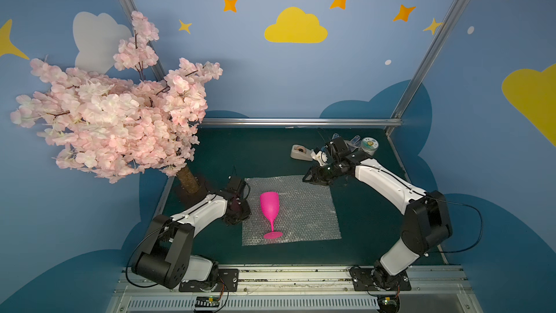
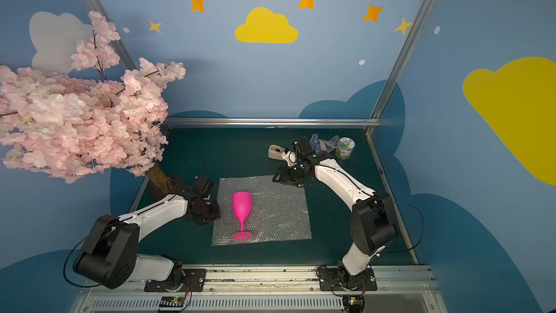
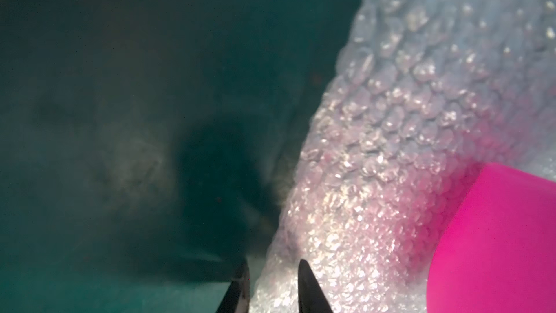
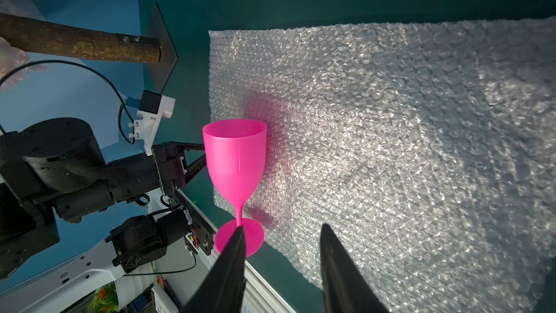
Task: Wrap wine glasses in bubble wrap
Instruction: Wrap the wine glass in bubble wrap.
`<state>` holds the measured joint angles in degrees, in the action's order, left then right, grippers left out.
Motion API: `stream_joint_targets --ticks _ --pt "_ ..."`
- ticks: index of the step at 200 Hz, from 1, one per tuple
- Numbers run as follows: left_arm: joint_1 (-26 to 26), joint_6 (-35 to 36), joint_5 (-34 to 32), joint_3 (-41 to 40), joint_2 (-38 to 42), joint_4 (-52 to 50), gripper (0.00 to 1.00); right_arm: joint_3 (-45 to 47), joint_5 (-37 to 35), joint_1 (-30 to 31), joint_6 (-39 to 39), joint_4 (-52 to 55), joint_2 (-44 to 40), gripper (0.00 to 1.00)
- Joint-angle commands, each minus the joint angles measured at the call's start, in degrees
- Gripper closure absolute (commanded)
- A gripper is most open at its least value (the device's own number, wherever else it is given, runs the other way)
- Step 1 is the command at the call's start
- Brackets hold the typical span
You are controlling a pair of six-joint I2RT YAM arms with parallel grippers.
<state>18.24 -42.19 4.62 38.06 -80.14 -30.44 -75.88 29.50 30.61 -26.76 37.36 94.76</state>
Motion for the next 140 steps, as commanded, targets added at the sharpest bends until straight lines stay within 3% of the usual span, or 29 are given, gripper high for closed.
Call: stream_joint_targets --ticks 1,28,59,90,140 --pt "0.04 1.42 1.78 -1.16 -0.51 3.06 0.79 -1.44 2.77 4.24 -0.01 0.02 0.05 0.60" --pt "0.56 2.64 2.49 -0.44 0.68 2.41 0.89 -0.11 4.00 10.73 -4.51 -4.93 1.26 0.61" --pt "3.40 2.83 1.76 2.48 5.46 -0.96 0.91 0.47 2.00 15.95 -9.44 -10.39 3.60 0.62" --pt "8.61 0.99 -1.11 6.96 8.13 -4.34 0.95 1.16 2.98 17.63 -11.37 -13.79 5.73 0.66" --pt "17.49 -1.60 -5.30 16.23 4.99 -8.77 0.95 6.32 2.00 16.30 -13.37 -16.41 6.67 0.70"
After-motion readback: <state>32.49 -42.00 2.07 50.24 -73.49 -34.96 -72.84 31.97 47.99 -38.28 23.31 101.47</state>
